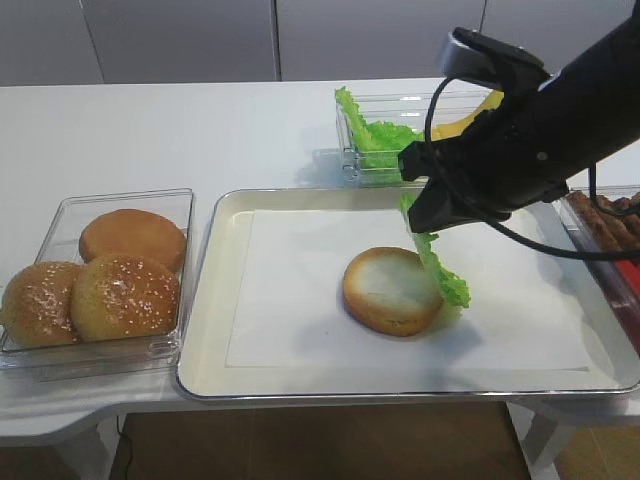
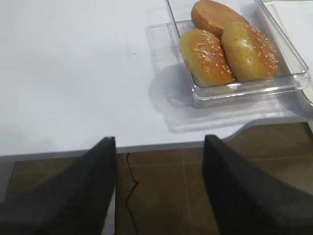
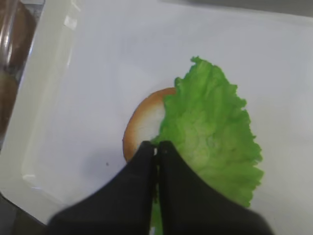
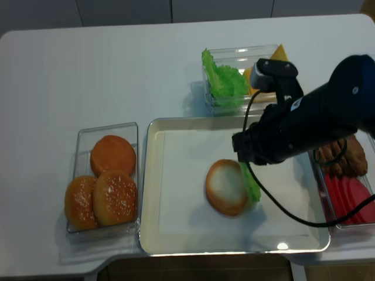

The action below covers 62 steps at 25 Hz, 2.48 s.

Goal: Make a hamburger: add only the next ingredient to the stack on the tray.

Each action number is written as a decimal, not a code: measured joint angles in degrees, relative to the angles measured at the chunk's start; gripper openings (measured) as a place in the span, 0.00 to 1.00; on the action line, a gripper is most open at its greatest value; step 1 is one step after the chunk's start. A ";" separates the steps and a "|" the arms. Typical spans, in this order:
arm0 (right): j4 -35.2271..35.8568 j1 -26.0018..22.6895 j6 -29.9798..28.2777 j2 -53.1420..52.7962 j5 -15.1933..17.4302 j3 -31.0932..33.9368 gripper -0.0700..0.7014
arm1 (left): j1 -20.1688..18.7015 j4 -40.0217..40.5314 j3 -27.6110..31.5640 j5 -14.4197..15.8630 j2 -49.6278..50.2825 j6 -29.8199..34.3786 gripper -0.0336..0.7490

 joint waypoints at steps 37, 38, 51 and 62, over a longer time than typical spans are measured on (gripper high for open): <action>-21.01 0.79 10.06 -0.38 10.07 -5.60 0.72 | 0.00 0.00 0.00 0.00 0.00 0.00 0.58; -23.52 0.79 11.28 -0.66 11.34 -6.26 0.70 | 0.00 0.00 0.00 0.00 0.00 0.00 0.58; -29.96 -7.80 13.39 -6.39 18.33 -6.95 0.63 | 0.00 0.00 0.00 0.00 0.00 0.00 0.58; -27.39 -16.90 11.93 -17.31 22.57 -6.12 0.63 | 0.00 -0.10 0.00 0.00 0.00 0.00 0.58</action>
